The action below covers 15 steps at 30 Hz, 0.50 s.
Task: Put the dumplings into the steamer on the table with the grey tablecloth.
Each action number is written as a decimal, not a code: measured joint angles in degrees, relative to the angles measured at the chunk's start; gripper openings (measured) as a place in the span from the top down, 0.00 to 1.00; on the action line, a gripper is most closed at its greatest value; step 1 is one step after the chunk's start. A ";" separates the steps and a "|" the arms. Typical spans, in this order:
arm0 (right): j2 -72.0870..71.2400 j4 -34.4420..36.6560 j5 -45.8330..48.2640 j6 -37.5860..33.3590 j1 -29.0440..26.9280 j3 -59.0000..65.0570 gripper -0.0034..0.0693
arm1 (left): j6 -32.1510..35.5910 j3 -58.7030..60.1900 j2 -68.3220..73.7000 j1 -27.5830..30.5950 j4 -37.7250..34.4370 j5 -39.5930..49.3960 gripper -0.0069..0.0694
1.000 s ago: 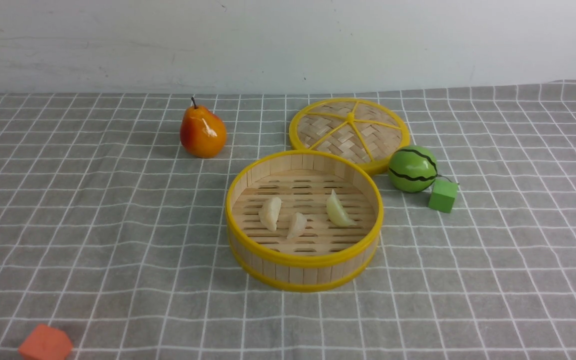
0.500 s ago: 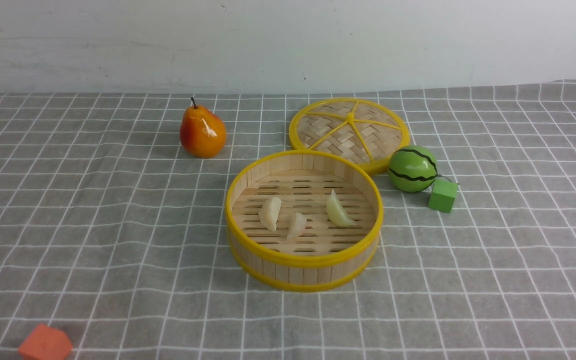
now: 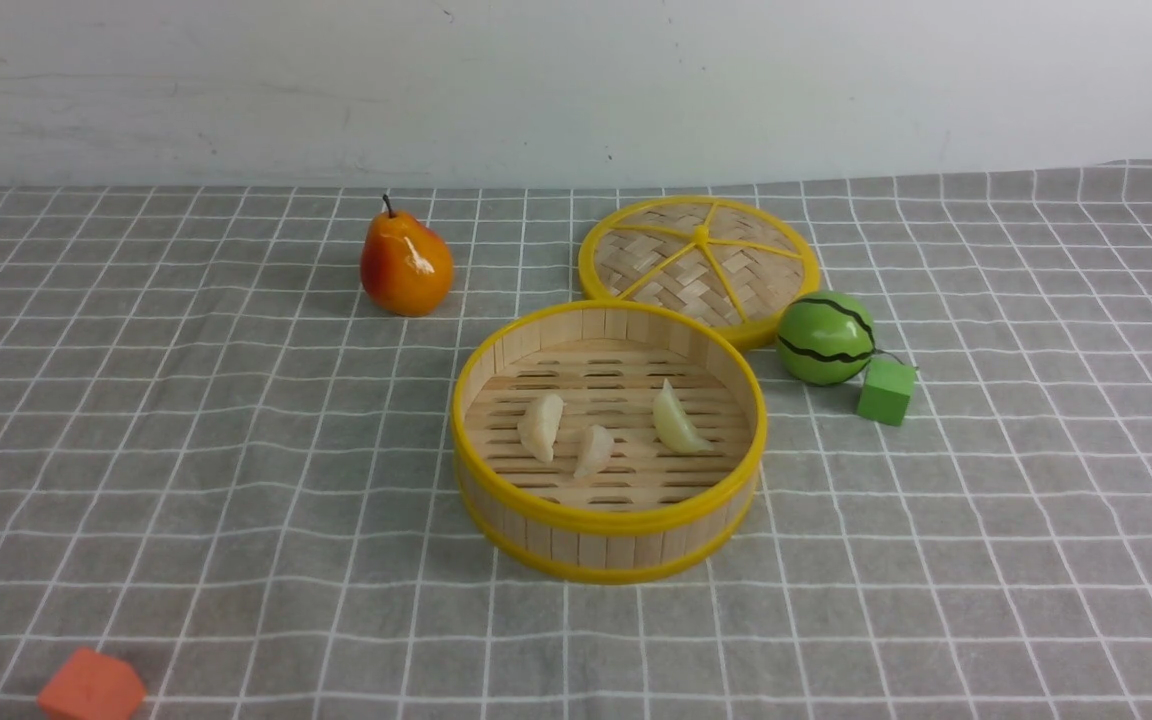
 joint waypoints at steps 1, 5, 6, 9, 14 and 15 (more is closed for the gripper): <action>0.00 0.00 0.00 0.00 0.00 0.00 0.87 | 0.00 0.00 0.00 0.00 0.00 0.00 0.93; 0.00 0.00 0.00 0.00 0.00 0.00 0.86 | 0.00 0.00 0.00 0.00 0.00 0.11 0.92; 0.00 0.00 0.00 0.00 0.00 0.00 0.85 | 0.00 0.00 0.00 0.00 0.00 0.17 0.92; 0.00 0.00 0.00 0.00 0.00 0.00 0.85 | 0.00 0.00 0.00 0.00 0.00 0.17 0.92; 0.00 0.00 0.00 0.00 0.00 0.00 0.84 | 0.05 0.00 0.00 0.00 0.00 0.17 0.91; 0.00 0.00 0.00 0.00 0.00 0.00 0.84 | 0.05 0.00 0.00 0.00 0.00 0.17 0.91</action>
